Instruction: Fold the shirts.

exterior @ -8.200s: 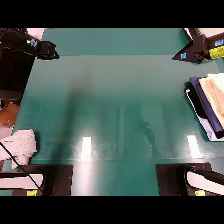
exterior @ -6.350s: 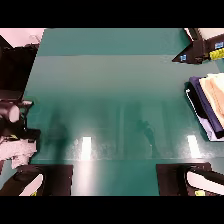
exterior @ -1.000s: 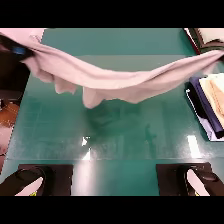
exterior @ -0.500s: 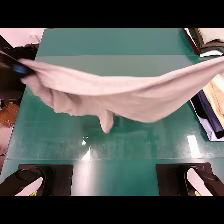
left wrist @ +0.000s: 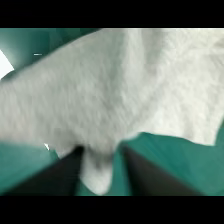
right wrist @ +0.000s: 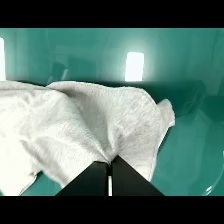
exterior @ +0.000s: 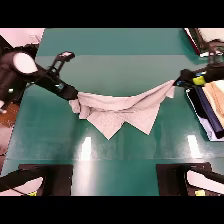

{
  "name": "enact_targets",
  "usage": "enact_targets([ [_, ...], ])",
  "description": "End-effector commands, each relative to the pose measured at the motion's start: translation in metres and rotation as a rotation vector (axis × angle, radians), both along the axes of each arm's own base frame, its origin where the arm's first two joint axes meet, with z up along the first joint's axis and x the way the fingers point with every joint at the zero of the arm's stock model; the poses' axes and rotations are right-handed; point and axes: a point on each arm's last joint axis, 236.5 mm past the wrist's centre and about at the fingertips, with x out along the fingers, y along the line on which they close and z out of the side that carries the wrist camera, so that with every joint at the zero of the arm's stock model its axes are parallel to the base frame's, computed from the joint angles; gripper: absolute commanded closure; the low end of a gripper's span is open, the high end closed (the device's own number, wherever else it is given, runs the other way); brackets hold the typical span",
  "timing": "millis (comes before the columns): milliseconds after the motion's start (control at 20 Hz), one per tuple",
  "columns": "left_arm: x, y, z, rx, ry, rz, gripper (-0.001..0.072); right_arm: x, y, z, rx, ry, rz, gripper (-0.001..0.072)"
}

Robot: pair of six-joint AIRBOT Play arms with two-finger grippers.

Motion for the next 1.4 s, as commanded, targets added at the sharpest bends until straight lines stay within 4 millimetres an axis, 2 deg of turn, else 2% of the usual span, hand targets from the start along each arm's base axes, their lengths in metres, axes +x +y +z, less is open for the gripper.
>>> enact_targets([
  [0, 0.034, 0.023, -0.022, 0.003, 0.000, 0.099, 0.0029, 0.030, -0.004, -0.032, 0.000, -0.016, -0.055, 0.0440],
  [50, 0.039, 0.038, -0.012, 0.001, 0.003, 0.131, 0.0029, 0.029, -0.013, -0.029, 0.002, -0.011, -0.070, 0.0176],
  [150, 0.037, 0.066, 0.004, -0.013, 0.033, 0.183, 0.0029, 0.020, -0.028, -0.019, 0.010, 0.022, -0.076, 0.0180],
  [200, 0.032, 0.074, 0.005, -0.037, 0.064, 0.204, 0.0029, 0.012, -0.035, -0.013, 0.012, 0.034, -0.075, 0.0208],
  [250, 0.027, 0.078, 0.002, -0.063, 0.096, 0.211, 0.0029, 0.004, -0.039, -0.007, 0.004, 0.030, -0.058, 0.0294],
  [300, 0.022, 0.081, -0.005, -0.089, 0.127, 0.225, 0.0029, -0.003, -0.041, -0.001, -0.002, 0.026, -0.040, 0.0312],
  [400, 0.010, 0.078, -0.034, -0.127, 0.189, 0.247, 0.0029, -0.016, -0.044, 0.012, -0.008, 0.025, -0.028, 0.0312],
  [600, -0.020, 0.063, -0.103, -0.193, 0.292, 0.326, 0.0029, -0.024, -0.041, 0.039, -0.026, -0.045, -0.025, 0.0312],
  [650, -0.024, 0.065, -0.116, -0.188, 0.298, 0.350, 0.0029, -0.026, -0.039, 0.046, -0.029, -0.061, -0.020, 0.0312],
  [750, -0.024, 0.064, -0.130, -0.204, 0.284, 0.392, 0.0029, -0.030, -0.038, 0.055, -0.037, -0.087, -0.019, 0.0312],
  [950, -0.006, 0.060, -0.126, -0.255, 0.220, 0.426, 0.0030, -0.036, -0.037, 0.071, -0.051, -0.130, -0.020, 0.0312],
  [1200, -0.003, 0.058, -0.125, -0.262, 0.204, 0.416, 0.0031, -0.040, -0.035, 0.076, -0.055, -0.138, -0.016, 0.0312],
  [1300, -0.005, 0.058, -0.125, -0.262, 0.212, 0.410, 0.0218, -0.041, -0.035, 0.076, -0.055, -0.134, -0.013, 0.0312],
  [1350, -0.006, 0.057, -0.125, -0.262, 0.214, 0.409, 0.0220, -0.042, -0.035, 0.076, -0.054, -0.131, -0.011, 0.0312],
])
